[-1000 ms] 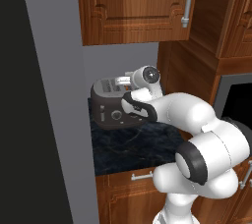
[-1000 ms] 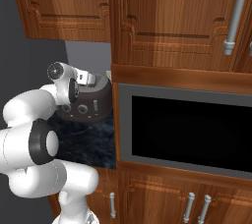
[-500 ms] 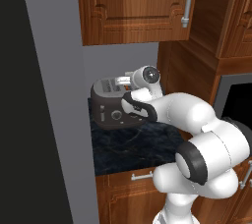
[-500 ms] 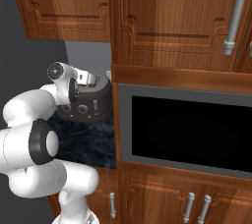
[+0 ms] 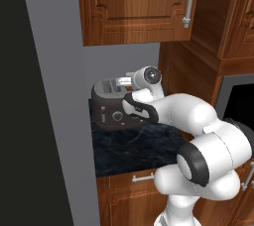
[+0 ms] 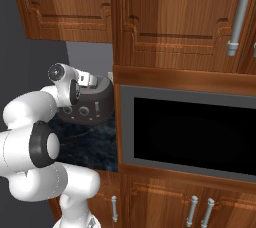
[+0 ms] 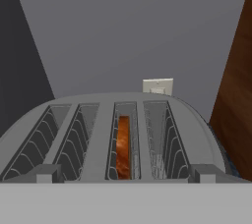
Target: Start the toaster. Once the lever pops up, take the bread to the plate on the dining counter.
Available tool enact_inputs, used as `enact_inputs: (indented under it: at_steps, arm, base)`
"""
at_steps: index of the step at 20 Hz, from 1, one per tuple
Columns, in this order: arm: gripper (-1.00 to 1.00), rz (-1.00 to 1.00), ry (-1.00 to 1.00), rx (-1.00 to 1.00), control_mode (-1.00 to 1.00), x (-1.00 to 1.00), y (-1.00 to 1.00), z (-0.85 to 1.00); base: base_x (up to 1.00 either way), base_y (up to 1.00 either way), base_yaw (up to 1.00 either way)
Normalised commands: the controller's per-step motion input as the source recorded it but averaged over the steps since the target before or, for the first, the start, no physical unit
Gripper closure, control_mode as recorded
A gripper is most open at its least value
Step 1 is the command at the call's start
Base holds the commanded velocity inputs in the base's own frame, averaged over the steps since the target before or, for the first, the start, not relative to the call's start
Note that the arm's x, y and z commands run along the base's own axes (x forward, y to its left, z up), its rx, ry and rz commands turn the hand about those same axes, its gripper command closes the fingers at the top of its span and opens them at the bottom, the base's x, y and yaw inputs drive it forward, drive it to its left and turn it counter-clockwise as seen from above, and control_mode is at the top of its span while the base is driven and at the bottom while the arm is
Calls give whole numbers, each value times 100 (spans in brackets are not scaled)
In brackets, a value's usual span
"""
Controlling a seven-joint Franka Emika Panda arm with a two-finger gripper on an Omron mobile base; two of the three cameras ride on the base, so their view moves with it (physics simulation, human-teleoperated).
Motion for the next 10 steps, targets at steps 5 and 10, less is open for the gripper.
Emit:
enact_inputs:
  at_steps: [5, 10]
  arm:
    - [-100, 0, 0, 0, -100, 0, 0, 0]
    - [-100, 0, 0, 0, -100, 0, 0, 0]
  base:
    - [0, 0, 0]
    - [0, 0, 0]
